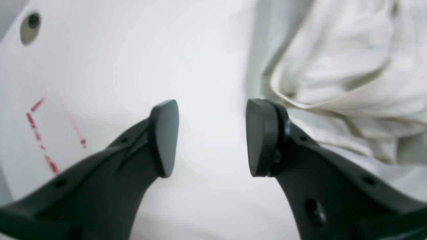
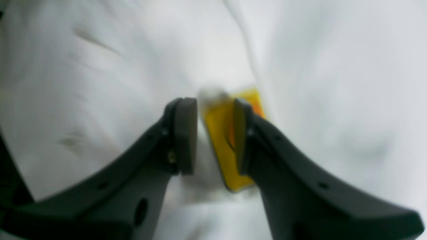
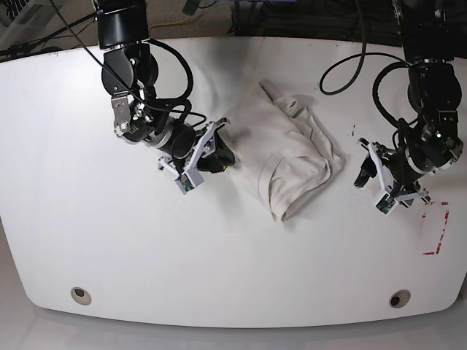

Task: Fold the T-shirt properly
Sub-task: 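Move both grippers to the bundle edges and pinch the fabric, then grasp the folded shirt with the left gripper near the yellow logo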

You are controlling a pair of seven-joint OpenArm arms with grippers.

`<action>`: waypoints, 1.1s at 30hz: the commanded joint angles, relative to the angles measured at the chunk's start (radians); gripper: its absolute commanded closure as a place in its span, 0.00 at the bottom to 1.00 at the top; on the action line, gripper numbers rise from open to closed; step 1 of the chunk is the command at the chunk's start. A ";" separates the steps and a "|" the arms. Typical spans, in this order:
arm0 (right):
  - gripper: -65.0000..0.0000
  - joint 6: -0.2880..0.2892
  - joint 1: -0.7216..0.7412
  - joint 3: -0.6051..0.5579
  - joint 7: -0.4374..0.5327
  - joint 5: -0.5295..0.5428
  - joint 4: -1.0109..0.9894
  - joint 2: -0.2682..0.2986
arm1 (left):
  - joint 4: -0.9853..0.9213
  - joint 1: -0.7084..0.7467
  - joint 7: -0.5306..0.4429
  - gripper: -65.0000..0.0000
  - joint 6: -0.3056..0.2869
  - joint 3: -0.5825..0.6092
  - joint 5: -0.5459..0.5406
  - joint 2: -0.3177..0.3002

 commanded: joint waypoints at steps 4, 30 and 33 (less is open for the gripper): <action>0.75 -0.006 0.023 0.005 -0.012 -0.009 0.049 0.007 | 0.164 0.096 -0.017 0.54 -0.001 0.006 -0.011 0.067; 0.75 -0.006 -0.020 -0.082 0.058 -0.229 -0.128 -0.017 | -0.083 0.182 -0.143 0.54 -0.001 0.190 0.244 0.162; 0.75 -0.006 -0.038 -0.154 0.057 -0.225 -0.111 -0.026 | -0.072 0.185 -0.141 0.54 -0.001 0.132 0.244 0.114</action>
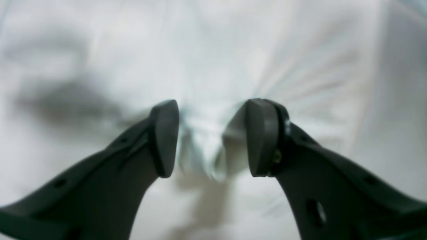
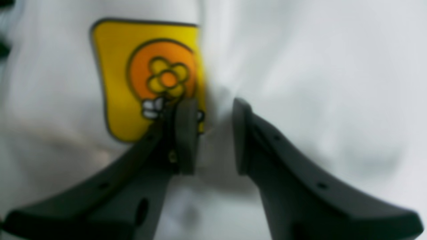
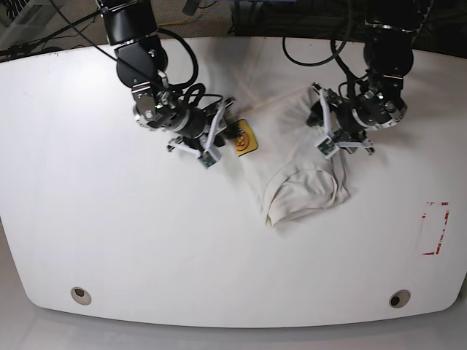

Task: Fold the T-shirt properly
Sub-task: 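Grasp the folded shirt with the left gripper near the yellow logo, then drag the folded shirt with the left gripper to the table edge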

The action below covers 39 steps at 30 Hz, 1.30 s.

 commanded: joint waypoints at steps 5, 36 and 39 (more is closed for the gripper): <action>0.75 0.008 -0.007 -0.114 0.007 0.009 0.036 -0.073 | 0.083 -0.006 -0.001 0.55 0.006 -0.146 0.006 -0.076; 0.75 0.018 -0.007 0.042 0.007 0.018 0.093 -0.051 | -0.259 -0.066 -0.166 0.23 0.467 0.011 0.010 0.074; 0.75 0.018 -0.007 0.045 0.007 0.018 0.117 -0.045 | -0.302 -0.071 -0.164 0.23 0.463 -0.032 0.009 0.019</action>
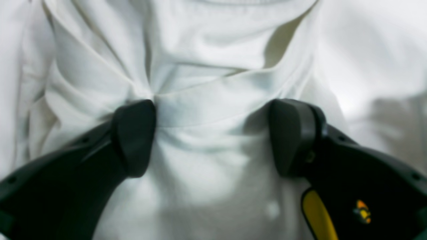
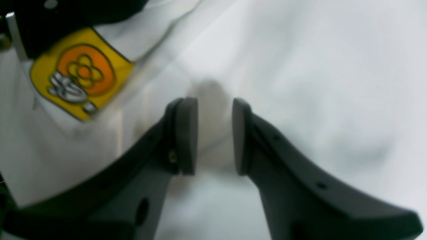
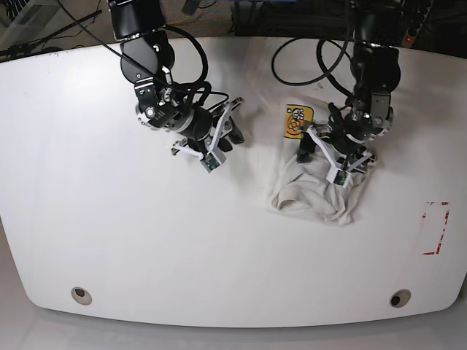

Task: Fold the T-shirt properly
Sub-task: 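Drag the folded shirt with the left gripper to the table edge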

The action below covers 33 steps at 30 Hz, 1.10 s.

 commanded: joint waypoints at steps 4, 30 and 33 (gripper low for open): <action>0.75 0.002 0.015 0.007 0.019 0.017 0.043 0.012 | -0.076 0.021 0.100 0.23 0.011 -0.166 0.057 -0.138; 0.76 -0.007 -0.008 0.007 0.025 0.005 0.133 0.028 | -0.116 0.084 -0.041 0.24 -0.403 -0.554 0.055 -0.520; 0.76 -0.009 -0.003 0.007 0.041 -0.055 0.133 0.044 | -0.024 0.088 -0.050 0.24 -0.401 -0.565 0.055 -0.461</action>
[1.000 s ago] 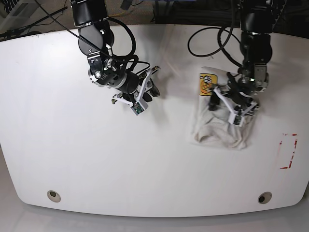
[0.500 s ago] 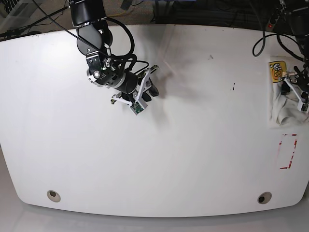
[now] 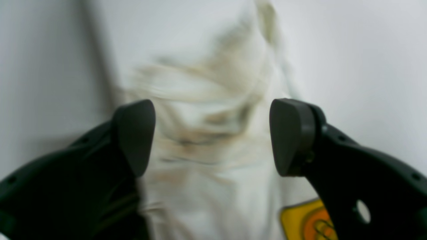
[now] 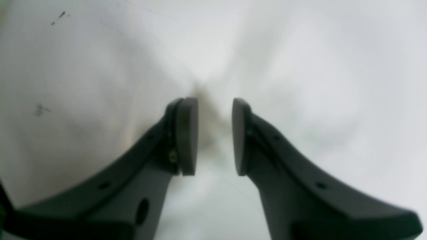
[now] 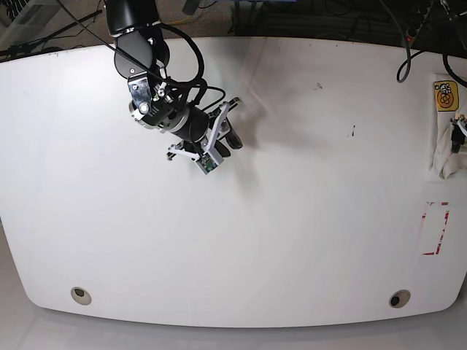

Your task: Fold the T-shirt properly

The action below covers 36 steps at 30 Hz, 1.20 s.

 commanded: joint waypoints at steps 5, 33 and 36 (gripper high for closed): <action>0.76 -0.005 -0.007 0.003 0.239 -0.259 -0.007 0.012 | 0.117 -0.023 -0.107 0.33 0.043 0.030 0.000 0.146; 0.75 -0.055 -0.568 0.386 0.709 -0.177 0.076 0.016 | 0.573 0.671 -0.284 0.45 0.345 0.231 -0.008 0.570; 0.75 -0.048 -0.659 0.385 0.709 -0.176 0.113 0.010 | 0.608 0.795 -0.259 0.45 0.344 0.213 -0.008 0.599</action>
